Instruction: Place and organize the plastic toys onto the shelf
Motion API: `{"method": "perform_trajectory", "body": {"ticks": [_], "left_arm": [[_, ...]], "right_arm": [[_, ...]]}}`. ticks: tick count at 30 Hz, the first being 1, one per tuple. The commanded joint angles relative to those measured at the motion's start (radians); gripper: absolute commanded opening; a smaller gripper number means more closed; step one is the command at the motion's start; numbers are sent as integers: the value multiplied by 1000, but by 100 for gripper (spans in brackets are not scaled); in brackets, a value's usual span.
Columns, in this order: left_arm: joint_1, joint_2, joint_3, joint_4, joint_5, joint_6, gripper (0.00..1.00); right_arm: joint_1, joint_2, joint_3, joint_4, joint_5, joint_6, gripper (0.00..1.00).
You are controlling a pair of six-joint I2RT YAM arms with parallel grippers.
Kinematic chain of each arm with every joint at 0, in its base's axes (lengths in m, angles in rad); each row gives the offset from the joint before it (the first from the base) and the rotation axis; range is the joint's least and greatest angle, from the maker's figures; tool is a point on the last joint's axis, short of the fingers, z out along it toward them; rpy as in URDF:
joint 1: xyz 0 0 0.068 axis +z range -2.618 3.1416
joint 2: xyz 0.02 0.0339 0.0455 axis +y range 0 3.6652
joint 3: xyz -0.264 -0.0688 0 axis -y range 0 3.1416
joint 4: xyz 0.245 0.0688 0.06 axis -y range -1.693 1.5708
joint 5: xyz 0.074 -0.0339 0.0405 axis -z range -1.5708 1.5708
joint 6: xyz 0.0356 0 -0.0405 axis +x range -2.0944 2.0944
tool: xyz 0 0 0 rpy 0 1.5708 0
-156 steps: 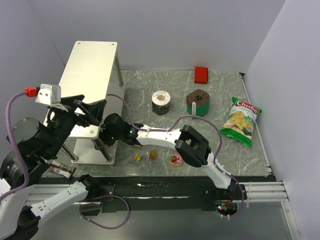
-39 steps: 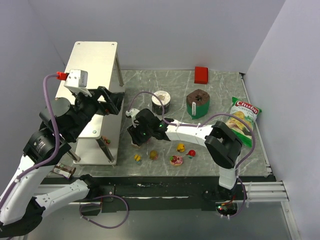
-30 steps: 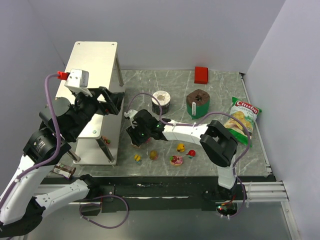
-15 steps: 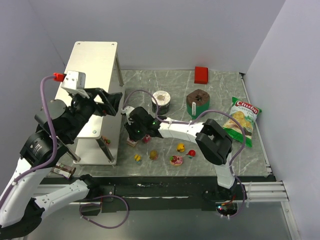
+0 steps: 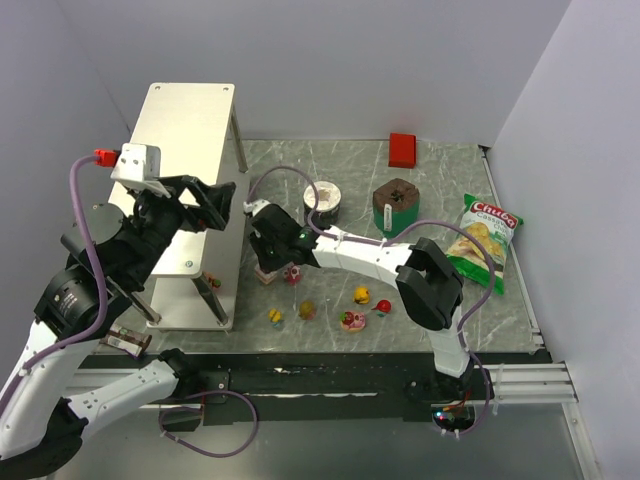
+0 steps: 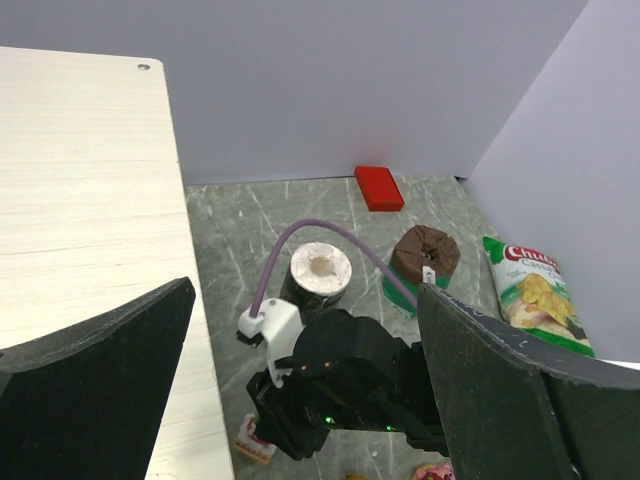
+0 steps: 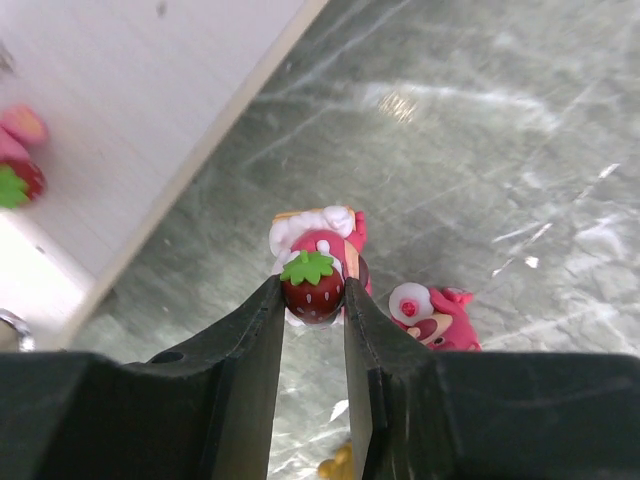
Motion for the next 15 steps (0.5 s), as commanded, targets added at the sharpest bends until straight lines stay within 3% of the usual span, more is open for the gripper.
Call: {"method": "perform_trajectory", "body": {"ticks": [1, 15], "left_arm": [[2, -13, 29, 20, -70, 17, 99], [2, -20, 17, 52, -236, 63, 99]], "right_arm": [[8, -21, 91, -39, 59, 79, 0], [45, 83, 342, -105, 45, 21, 2]]}}
